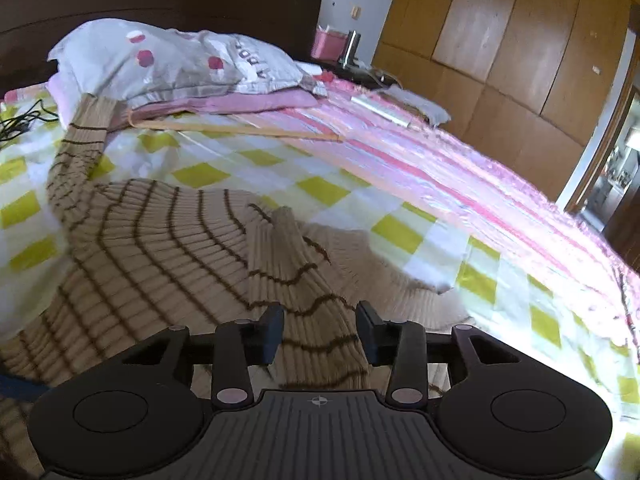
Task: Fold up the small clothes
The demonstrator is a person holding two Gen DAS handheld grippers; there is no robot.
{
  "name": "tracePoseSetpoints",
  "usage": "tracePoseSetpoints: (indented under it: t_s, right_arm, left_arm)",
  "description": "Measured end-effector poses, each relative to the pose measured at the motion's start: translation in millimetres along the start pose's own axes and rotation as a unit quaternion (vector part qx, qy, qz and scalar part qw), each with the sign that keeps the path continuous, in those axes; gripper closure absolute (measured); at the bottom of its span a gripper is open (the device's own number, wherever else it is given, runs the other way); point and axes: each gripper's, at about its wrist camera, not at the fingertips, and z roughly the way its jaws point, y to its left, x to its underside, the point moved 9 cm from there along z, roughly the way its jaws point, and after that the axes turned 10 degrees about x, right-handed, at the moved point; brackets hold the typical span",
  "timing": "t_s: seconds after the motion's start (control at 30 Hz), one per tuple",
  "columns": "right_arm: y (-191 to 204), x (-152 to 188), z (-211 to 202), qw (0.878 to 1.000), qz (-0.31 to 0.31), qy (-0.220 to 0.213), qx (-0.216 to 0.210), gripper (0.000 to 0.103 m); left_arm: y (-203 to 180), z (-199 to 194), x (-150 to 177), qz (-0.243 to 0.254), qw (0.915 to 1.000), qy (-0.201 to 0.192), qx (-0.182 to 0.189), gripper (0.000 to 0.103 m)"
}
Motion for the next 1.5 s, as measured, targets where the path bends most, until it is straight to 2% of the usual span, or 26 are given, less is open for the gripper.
tracePoseSetpoints:
  t_s: [0.2,0.3,0.5,0.67,0.83,0.97,1.03,1.13,1.27,1.3,1.33,1.4,1.5]
  right_arm:
    - [-5,-4,32,0.996,0.061,0.048,-0.046,0.067]
    - [-7,-4,27,0.992,0.085,0.059,-0.066,0.094]
    - [8,-17,-25,0.985,0.112,0.026,-0.126,0.099]
    - [48,-13,-46,0.981,0.075,0.033,-0.175,0.103]
    - [72,7,-38,0.984,0.005,0.055,-0.169,0.094]
    - [75,10,-36,0.984,-0.009,0.053,-0.167,0.089]
    - [79,8,-33,0.986,-0.021,0.046,-0.159,0.081]
    - [85,5,-23,0.987,-0.029,0.04,-0.154,0.08]
    - [92,6,-10,0.99,-0.032,0.036,-0.132,0.08]
    - [91,6,-8,0.991,-0.023,0.036,-0.131,0.083]
    - [89,4,-7,0.991,-0.015,0.037,-0.128,0.093]
    - [85,0,-8,0.992,0.003,0.032,-0.123,0.102]
    - [84,-11,-14,0.993,0.019,0.01,-0.117,0.102]
  left_arm:
    - [3,0,-1,-0.005,1.0,-0.001,-0.001,0.024]
    - [5,-1,-2,-0.008,1.0,-0.005,-0.003,0.024]
    - [5,-4,-4,-0.008,0.9999,-0.011,-0.005,0.024]
    - [4,-3,-3,-0.006,1.0,-0.007,-0.003,0.024]
    - [1,-1,1,-0.003,1.0,0.001,0.002,0.024]
    - [0,-2,1,-0.001,1.0,0.0,0.005,0.024]
    - [1,-1,1,-0.003,1.0,0.001,0.004,0.024]
    - [3,0,2,-0.006,1.0,0.003,0.002,0.024]
    - [3,1,3,-0.004,1.0,0.004,0.002,0.024]
    - [3,1,3,-0.005,1.0,0.004,0.002,0.024]
    - [3,0,3,-0.005,1.0,0.004,0.003,0.024]
    - [4,0,2,-0.006,1.0,0.003,0.003,0.024]
    - [3,-2,2,-0.007,1.0,0.001,0.003,0.024]
